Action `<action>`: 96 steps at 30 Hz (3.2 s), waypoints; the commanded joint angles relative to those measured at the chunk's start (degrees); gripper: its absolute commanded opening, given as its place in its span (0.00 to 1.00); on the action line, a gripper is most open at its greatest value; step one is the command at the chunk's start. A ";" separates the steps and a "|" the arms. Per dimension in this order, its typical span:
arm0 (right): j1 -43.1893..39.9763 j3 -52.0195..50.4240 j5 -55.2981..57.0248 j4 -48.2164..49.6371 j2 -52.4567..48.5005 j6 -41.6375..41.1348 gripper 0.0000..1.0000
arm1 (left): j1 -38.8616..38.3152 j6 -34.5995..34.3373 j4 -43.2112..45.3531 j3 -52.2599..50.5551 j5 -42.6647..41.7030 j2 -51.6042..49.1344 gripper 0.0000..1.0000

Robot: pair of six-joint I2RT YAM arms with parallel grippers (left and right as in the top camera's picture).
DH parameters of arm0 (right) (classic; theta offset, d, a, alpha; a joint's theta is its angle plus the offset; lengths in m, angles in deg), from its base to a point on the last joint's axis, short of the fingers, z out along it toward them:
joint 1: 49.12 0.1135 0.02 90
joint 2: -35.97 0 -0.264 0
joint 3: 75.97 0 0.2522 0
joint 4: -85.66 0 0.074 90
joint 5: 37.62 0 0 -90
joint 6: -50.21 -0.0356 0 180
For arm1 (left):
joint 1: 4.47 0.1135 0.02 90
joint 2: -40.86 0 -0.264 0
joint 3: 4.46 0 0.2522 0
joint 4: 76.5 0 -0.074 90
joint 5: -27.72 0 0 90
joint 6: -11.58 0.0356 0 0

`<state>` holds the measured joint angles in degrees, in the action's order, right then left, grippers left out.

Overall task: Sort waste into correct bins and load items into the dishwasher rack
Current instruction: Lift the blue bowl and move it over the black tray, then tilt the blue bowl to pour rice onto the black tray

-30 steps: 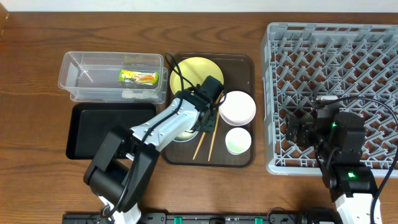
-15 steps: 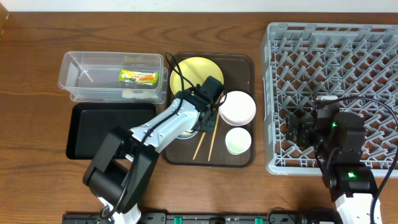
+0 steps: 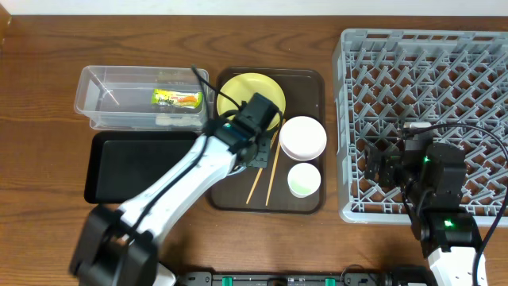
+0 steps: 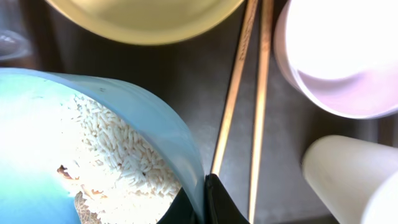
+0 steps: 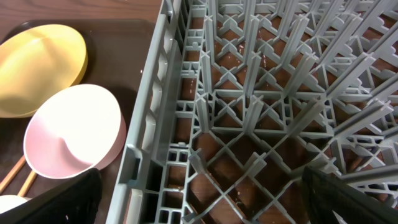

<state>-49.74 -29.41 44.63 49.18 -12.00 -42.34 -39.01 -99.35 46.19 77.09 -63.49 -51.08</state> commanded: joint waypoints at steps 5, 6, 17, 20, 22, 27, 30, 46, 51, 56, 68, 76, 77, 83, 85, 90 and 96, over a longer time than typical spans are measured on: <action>-0.15 1.22 -0.24 -0.04 0.00 -0.61 0.99 | 9.99 1.53 -3.96 -0.50 -5.70 4.83 0.06; -0.15 1.22 -0.24 -0.04 0.00 -0.61 0.99 | 11.93 2.19 -4.17 -0.59 -7.80 4.72 0.06; -0.15 1.22 -0.24 -0.04 0.00 -0.61 0.99 | 36.61 12.39 -0.42 -5.55 -37.64 4.50 0.06; -0.15 1.22 -0.24 -0.07 0.00 -0.61 0.99 | 43.06 13.55 2.25 -8.76 -48.74 3.69 0.06; -0.15 1.22 -0.24 -0.04 0.00 -0.61 0.99 | 46.60 14.67 2.95 -10.16 -54.16 2.95 0.06; -0.15 1.22 -0.24 -0.04 0.00 -0.61 0.99 | 55.28 18.80 2.93 -12.46 -69.11 0.96 0.06; -0.15 1.22 -0.24 -0.04 0.00 -0.61 0.99 | 59.01 18.80 2.95 -12.79 -75.36 0.07 0.06; -0.15 1.22 -0.24 -0.28 0.00 -0.61 0.99 | 65.07 10.38 2.69 -12.83 -85.33 -0.68 0.06; -0.15 1.22 -0.24 -0.28 0.00 -0.61 0.99 | 65.88 6.40 2.71 -12.83 -85.33 -0.68 0.06; -0.15 1.22 -0.24 -0.28 0.00 -0.61 0.99 | 66.53 3.30 2.45 -12.83 -85.31 -0.68 0.06; -0.15 1.22 -0.24 -0.28 -0.04 -0.61 0.99 | 66.62 -5.95 2.54 -12.83 -88.30 -0.66 0.06; -0.15 1.22 -0.24 -0.66 -0.04 -0.61 0.99 | 66.69 -0.59 8.04 -12.81 -88.76 -0.66 0.06; -0.15 1.22 -0.24 -0.68 -0.04 -0.61 0.99 | 66.66 1.99 9.51 -12.83 -88.76 -0.66 0.06; -0.15 1.22 -0.22 -0.68 -0.04 -0.61 0.99 | 66.69 10.38 12.70 -12.83 -84.50 -0.66 0.06; -0.15 1.22 -0.22 -0.68 -0.04 -0.59 0.99 | 66.66 11.74 12.85 -12.83 -84.59 -0.66 0.06; -0.15 1.22 -0.22 -0.68 -0.04 -0.59 0.99 | 66.69 1.97 10.91 -12.83 -83.82 -0.66 0.06; -0.17 1.22 -0.22 -0.68 -0.04 -0.59 0.99 | 66.69 -9.05 8.68 -12.81 -83.41 -0.66 0.06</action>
<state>-49.74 -29.41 44.63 48.59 -12.00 -42.34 27.32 -102.67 54.27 64.35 -146.92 -51.41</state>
